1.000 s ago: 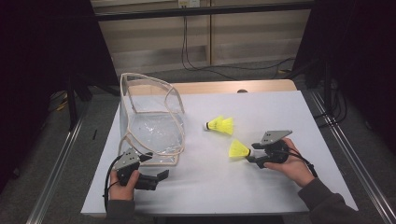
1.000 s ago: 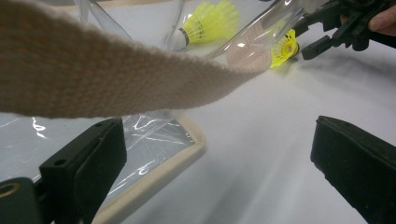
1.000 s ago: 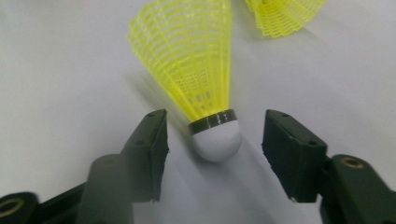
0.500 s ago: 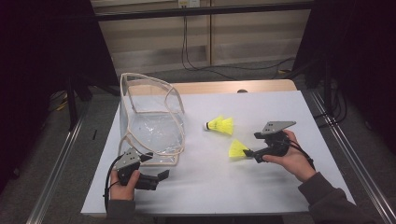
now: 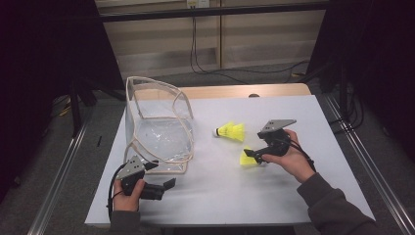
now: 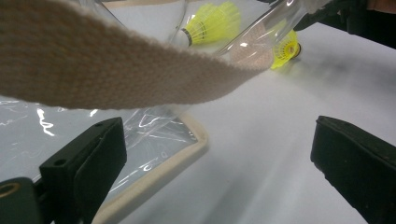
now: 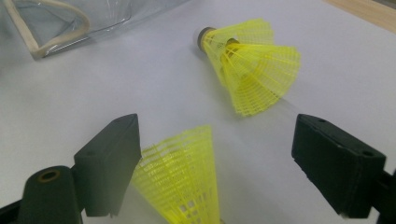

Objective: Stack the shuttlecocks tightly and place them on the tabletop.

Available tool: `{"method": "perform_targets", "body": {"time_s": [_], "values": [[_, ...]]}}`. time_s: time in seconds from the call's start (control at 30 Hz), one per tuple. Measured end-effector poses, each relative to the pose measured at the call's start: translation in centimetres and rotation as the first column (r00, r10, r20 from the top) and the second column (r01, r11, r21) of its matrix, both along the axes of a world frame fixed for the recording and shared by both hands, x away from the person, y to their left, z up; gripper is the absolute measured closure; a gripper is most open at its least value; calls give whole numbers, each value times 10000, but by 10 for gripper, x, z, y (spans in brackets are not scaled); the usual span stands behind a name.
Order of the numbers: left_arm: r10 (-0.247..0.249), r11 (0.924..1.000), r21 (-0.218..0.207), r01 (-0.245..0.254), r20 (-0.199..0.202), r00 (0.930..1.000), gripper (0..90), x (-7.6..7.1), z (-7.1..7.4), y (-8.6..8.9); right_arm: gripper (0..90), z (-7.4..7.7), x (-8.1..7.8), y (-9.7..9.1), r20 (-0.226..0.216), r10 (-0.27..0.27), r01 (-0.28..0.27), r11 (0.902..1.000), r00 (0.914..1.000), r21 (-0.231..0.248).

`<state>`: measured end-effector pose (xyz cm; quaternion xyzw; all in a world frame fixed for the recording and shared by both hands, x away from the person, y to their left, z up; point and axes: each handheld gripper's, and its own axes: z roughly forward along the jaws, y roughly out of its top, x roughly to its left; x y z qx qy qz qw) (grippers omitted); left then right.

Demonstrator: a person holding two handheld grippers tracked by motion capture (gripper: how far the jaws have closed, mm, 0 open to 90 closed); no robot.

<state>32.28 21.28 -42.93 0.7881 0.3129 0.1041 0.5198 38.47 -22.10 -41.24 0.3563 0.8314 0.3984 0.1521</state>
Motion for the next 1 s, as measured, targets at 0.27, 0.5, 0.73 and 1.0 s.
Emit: {"method": "perform_targets", "body": {"time_s": [0.27,0.5,0.73,1.0], "values": [[-67,10000,-45,67,21,10000,36,3,0,-1,206,-8,3,12,-286,51,-60,9994,9996,-328],[-44,10000,7,44,7,10000,37,3,0,-2,319,-9,3,11,-487,276,-301,9983,9984,-508],[-18,10000,-88,18,-26,10000,36,3,0,-2,605,-2,-3,5,-632,569,-604,9966,9964,-558],[-166,9999,-12,166,20,9999,36,0,1,-2,823,7,-12,-7,-708,482,-574,9894,9963,-1334]]}}
